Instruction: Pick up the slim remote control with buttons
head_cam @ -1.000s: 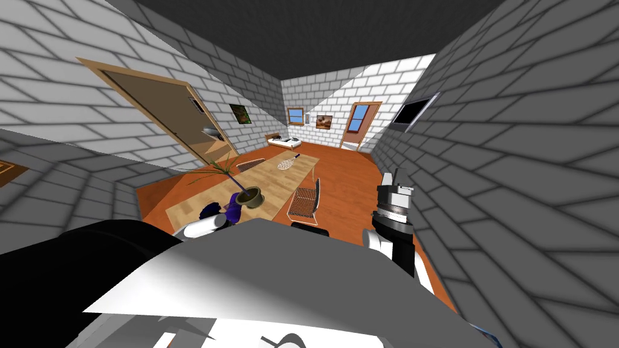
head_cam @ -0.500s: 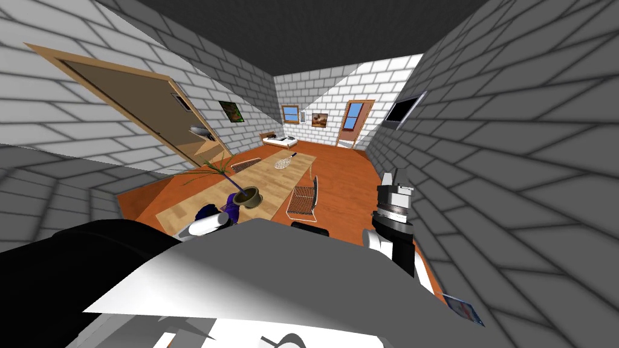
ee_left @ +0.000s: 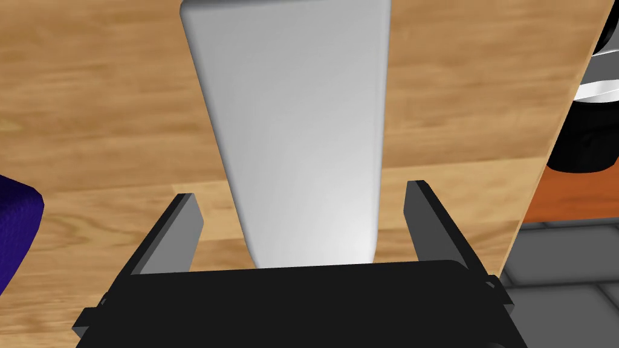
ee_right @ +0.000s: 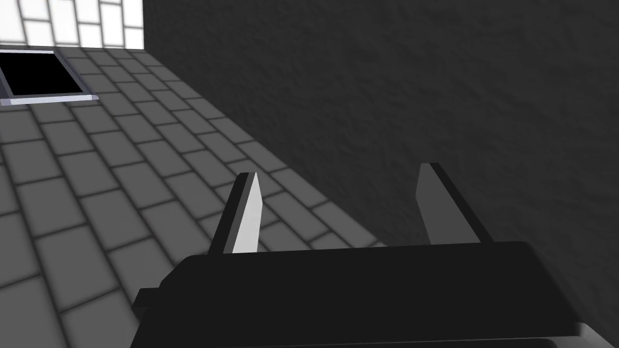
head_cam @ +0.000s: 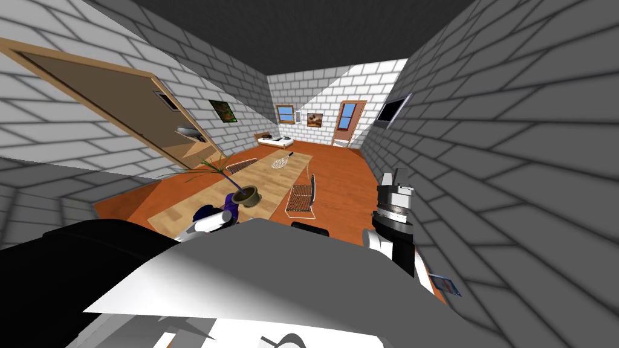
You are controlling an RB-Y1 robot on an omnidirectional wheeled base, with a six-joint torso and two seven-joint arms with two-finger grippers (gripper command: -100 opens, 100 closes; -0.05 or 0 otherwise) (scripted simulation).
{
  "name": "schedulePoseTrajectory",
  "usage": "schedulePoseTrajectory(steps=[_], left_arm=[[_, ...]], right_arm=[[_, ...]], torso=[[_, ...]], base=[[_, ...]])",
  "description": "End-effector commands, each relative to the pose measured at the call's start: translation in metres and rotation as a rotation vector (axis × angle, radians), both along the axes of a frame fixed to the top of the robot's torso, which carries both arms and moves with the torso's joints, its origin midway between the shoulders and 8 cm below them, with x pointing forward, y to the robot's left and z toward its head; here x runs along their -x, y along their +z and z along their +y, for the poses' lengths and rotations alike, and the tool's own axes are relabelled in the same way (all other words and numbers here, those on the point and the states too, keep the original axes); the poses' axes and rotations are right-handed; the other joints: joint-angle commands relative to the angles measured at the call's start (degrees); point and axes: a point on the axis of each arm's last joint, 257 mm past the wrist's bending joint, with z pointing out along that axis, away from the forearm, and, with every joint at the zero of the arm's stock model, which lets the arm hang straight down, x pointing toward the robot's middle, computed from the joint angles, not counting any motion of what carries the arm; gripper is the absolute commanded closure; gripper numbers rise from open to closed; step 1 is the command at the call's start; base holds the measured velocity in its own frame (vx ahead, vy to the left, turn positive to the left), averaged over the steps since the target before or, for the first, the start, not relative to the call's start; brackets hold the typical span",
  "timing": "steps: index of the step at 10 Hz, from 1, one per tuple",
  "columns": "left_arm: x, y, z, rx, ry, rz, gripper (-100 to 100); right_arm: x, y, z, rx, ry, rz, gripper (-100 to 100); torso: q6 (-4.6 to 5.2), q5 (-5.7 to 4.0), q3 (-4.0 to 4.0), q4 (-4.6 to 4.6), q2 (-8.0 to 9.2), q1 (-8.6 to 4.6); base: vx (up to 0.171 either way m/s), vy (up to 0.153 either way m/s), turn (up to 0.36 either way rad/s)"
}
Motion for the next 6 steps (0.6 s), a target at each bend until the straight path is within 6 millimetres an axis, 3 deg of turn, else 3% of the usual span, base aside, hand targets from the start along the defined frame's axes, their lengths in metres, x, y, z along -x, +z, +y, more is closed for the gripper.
schedulePoseTrajectory(steps=[1, 2, 6], left_arm=[[0.0000, 0.0000, 0.0000, 0.000, 0.000, 0.000, -100], [-0.0003, -0.0003, 0.0002, 0.000, 0.001, 0.000, 100], [0.0001, -0.0007, -0.0009, 0.002, 0.002, 0.001, 100]], right_arm=[[0.0000, 0.0000, 0.0000, 0.000, 0.000, 0.000, 0], [0.0000, 0.0000, 0.0000, 0.000, 0.000, 0.000, 0], [0.0000, -0.0001, 0.0000, 0.000, 0.000, 0.000, 0]], torso=[[0.00, 0.00, 0.00, 0.00, 0.00, 0.00], [-0.03, 0.00, -0.06, -0.02, -0.11, 0.02], [-0.02, 0.03, -0.17, -0.06, -0.31, 0.16]], base=[[-0.037, 0.001, -0.020], [-0.006, -0.001, 0.004], [0.000, 0.000, 0.000]])
